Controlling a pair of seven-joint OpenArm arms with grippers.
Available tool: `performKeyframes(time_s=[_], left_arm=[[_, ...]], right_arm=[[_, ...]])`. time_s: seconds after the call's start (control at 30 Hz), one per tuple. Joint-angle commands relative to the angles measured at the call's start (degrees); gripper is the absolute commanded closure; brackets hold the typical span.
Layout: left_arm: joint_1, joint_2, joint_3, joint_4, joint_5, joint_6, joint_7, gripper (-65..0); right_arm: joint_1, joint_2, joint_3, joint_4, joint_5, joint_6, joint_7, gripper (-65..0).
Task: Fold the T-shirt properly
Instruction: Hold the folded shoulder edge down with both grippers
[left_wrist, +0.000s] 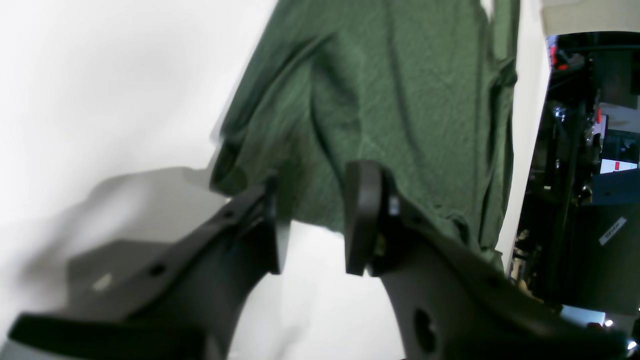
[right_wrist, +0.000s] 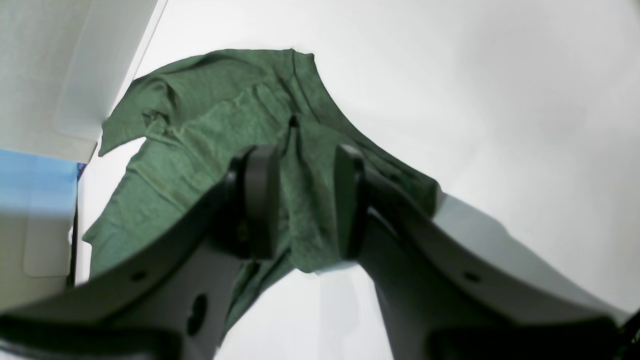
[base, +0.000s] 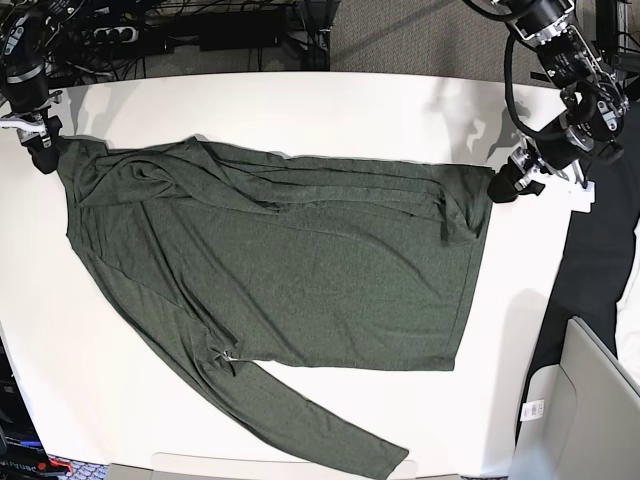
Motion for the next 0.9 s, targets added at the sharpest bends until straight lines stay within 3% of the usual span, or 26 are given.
performKeyframes(time_s=[0.0, 0.13, 0.67, 0.87], left_arm=[[0.0, -0.8, -0.1, 1.0, -1.6, 0.1, 1.1, -21.4], [0.0, -0.7, -0.1, 1.0, -1.6, 0.1, 1.2, -26.2], [1.4, 2.2, -0.1, 0.6, -1.1, 0.2, 1.8, -26.4], [2.1, 2.2, -0.2, -5.9, -1.2, 0.2, -0.5, -26.2]], right_arm=[[0.1, 0.9, 0.3, 1.0, 1.4, 0.6, 0.8, -19.6], [0.1, 0.9, 0.2, 1.0, 1.4, 0.6, 0.8, -19.6], [0.1, -0.3, -1.3, 1.1, 1.4, 0.6, 0.8, -19.5], [0.1, -0.3, -1.3, 1.1, 1.4, 0.6, 0.8, -19.5]])
